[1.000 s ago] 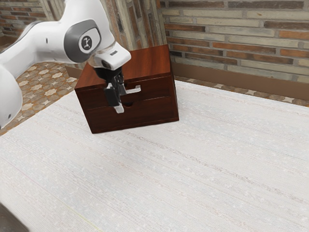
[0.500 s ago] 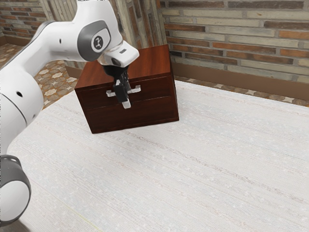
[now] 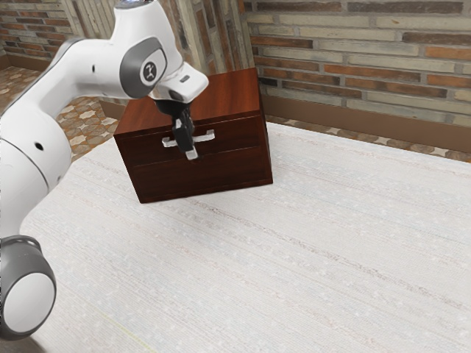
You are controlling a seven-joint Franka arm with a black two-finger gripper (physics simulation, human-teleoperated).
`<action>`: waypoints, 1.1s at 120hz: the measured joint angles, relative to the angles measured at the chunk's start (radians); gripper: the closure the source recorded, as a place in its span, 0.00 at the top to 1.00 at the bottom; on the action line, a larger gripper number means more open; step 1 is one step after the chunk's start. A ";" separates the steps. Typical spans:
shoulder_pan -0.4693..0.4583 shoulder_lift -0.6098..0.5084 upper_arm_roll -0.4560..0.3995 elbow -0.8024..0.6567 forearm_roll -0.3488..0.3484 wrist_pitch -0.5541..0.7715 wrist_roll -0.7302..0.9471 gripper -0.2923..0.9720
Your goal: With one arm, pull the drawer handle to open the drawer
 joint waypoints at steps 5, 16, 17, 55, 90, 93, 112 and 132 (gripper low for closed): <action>0.000 0.004 0.005 0.000 0.000 0.008 -0.001 0.77; 0.000 0.010 0.010 0.000 0.000 0.022 -0.003 0.77; 0.000 0.010 0.010 0.000 0.000 0.023 -0.003 0.77; 0.002 0.012 0.014 -0.001 0.001 0.039 -0.007 0.73; 0.004 0.012 0.012 -0.001 0.002 0.044 0.002 0.66; 0.004 0.013 0.012 -0.001 0.002 0.044 0.003 0.66; 0.007 0.013 0.012 -0.003 0.002 0.046 0.012 0.64; 0.008 0.014 0.012 -0.004 0.002 0.046 0.021 0.63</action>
